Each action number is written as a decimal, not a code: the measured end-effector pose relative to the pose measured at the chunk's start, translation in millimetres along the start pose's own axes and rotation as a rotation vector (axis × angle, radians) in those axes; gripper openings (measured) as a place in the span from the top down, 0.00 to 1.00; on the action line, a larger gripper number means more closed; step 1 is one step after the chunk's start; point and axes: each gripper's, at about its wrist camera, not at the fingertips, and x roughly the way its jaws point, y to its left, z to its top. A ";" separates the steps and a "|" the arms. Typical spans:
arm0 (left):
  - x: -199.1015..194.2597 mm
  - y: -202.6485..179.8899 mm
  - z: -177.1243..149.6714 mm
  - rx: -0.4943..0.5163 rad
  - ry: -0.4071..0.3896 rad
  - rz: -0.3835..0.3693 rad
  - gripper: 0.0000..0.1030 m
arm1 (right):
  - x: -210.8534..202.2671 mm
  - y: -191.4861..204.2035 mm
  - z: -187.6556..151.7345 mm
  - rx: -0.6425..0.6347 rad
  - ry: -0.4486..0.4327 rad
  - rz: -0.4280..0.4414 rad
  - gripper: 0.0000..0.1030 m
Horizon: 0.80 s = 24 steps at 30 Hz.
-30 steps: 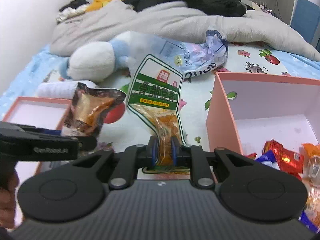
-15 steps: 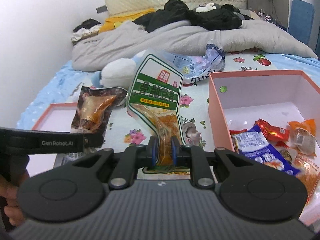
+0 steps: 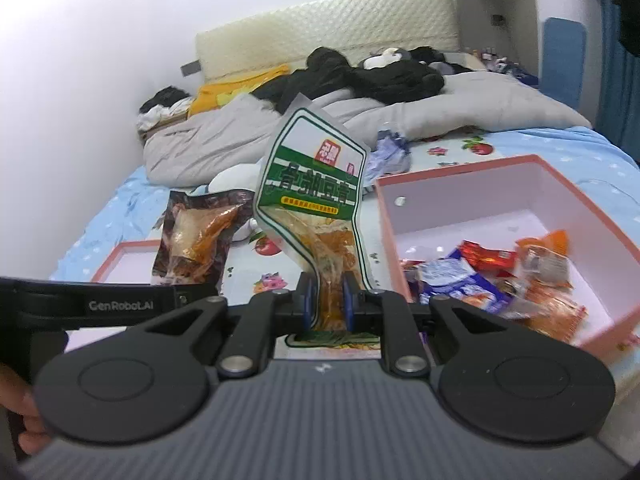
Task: Organize snacks
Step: 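Lift both packets and carry them over the deeper pink box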
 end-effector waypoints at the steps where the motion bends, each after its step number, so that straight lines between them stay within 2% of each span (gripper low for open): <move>1: -1.8 -5.3 -1.6 0.002 -0.001 -0.008 0.42 | -5.4 -3.5 -1.4 0.001 -0.004 -0.009 0.82; 8: -9.5 -47.7 -12.8 0.020 -0.007 -0.076 0.42 | -38.0 -33.7 -10.8 0.024 -0.019 -0.088 0.82; 14: -11.5 -78.4 -22.9 0.043 0.012 -0.140 0.42 | -42.0 -51.1 -7.7 0.061 -0.033 -0.144 0.82; 19: 0.0 -97.2 -13.8 0.075 0.022 -0.142 0.42 | -40.3 -70.9 -8.6 0.096 -0.021 -0.151 0.82; 24: 31.0 -117.0 6.0 0.101 0.046 -0.151 0.42 | -31.4 -93.0 -4.6 0.115 -0.013 -0.157 0.82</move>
